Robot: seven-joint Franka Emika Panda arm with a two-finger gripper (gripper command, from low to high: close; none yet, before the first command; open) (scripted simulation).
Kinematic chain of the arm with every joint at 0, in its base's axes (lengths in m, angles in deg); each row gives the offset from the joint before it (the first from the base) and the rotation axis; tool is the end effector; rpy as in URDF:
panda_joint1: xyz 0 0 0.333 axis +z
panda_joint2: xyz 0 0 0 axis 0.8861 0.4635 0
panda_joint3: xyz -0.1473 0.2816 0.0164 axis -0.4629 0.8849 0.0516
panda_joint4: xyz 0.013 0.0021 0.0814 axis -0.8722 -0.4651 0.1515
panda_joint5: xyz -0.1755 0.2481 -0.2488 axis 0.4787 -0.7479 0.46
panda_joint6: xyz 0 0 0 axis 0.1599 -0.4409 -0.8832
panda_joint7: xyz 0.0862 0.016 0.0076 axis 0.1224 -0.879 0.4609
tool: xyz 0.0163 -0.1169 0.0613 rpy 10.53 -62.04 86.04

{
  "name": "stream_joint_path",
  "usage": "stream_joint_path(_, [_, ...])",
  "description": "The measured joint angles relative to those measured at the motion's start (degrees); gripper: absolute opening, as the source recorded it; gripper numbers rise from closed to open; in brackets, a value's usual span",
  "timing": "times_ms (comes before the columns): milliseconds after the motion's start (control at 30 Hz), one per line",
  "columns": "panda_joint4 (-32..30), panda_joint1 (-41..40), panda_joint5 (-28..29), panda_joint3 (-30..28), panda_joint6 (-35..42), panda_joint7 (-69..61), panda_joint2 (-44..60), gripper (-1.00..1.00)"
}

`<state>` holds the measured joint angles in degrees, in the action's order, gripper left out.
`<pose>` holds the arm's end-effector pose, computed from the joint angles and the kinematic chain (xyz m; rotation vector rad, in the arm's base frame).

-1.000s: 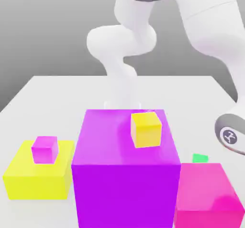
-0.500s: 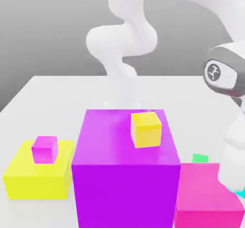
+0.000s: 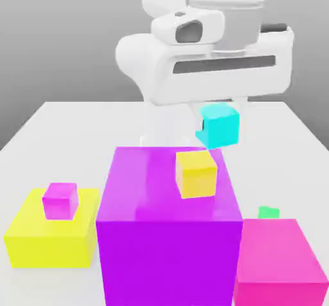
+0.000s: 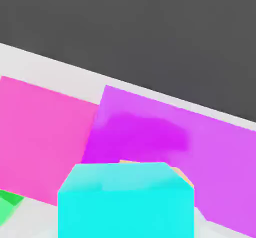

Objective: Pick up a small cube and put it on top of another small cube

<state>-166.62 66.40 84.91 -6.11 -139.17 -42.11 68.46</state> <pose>0.4406 0.0531 0.4248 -3.0257 0.8333 0.0032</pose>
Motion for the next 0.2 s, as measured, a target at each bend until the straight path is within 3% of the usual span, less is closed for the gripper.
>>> stream_joint_path(67, [-2.90,-0.22,-0.09,-0.02,-3.95,0.04,1.06,-1.00])
stream_joint_path(100, [-4.26,-0.28,-0.12,0.02,-5.99,0.05,1.73,1.00])
stream_joint_path(200, [-4.26,-0.28,-0.13,0.02,-5.99,0.04,1.73,1.00])
